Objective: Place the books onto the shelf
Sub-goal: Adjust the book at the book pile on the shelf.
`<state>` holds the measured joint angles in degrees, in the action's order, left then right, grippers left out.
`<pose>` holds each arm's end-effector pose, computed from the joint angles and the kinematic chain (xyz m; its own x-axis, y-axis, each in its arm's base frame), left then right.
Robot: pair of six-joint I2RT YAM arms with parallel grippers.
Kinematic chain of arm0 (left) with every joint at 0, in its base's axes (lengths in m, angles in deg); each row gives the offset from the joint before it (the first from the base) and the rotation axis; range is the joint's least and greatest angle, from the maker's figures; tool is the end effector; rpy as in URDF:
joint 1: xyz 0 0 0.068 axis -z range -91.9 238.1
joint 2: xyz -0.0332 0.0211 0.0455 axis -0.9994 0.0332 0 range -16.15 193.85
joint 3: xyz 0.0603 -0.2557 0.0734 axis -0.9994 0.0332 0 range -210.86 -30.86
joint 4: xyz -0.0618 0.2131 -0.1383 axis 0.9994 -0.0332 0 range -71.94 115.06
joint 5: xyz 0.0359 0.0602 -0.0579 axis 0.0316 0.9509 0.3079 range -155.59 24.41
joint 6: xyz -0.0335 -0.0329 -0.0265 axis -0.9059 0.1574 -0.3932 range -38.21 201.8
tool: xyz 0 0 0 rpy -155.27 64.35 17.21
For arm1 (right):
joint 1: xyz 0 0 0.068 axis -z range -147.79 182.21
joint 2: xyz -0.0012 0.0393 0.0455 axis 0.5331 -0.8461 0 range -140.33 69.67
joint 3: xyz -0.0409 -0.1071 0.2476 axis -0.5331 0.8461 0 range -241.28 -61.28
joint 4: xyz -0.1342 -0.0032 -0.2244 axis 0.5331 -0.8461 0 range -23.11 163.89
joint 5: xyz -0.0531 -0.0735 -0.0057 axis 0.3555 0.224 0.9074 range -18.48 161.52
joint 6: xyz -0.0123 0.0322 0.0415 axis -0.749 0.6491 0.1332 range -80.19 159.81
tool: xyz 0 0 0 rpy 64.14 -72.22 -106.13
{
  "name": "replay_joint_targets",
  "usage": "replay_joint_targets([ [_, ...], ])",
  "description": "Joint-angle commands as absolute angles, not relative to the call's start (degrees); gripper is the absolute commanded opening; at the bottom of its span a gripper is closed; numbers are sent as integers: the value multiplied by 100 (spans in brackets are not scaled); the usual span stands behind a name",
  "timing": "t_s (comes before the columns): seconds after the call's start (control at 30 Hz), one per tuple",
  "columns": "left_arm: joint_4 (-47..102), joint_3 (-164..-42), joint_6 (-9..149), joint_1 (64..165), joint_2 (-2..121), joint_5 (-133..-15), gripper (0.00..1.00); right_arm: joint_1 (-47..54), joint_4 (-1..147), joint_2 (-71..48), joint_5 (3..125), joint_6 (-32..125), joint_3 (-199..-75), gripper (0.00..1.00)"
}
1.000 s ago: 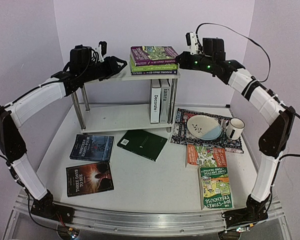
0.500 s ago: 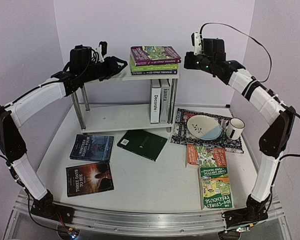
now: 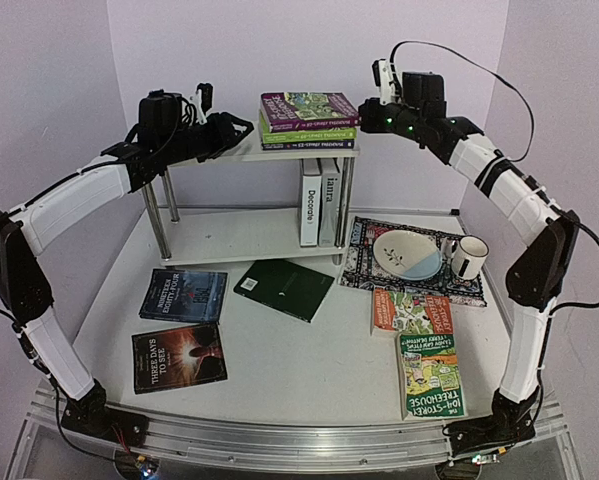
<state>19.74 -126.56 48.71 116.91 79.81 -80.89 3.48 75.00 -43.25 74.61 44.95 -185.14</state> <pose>0.3463 -0.2012 0.4244 -0.4507 -0.3530 -0.8199 0.5358 0.6277 -0.5648 0.4035 0.2190 0.4850 0.1433 0.1807 -0.9730 -0.4483 0.8884 0.0989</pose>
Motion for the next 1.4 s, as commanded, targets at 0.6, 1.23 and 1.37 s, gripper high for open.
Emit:
replay_joint_targets([
  [0.6,2237,-12791,4792,11614,7800,-8263,41,356,7880,-3576,7142,4324,-17913,8],
  [1.23,2432,-10890,4664,11797,6286,-9468,61,345,8034,545,6186,5930,-11886,98],
  [1.37,2477,-10103,4681,11840,5875,-9459,68,347,7916,898,6233,6596,-10965,98],
])
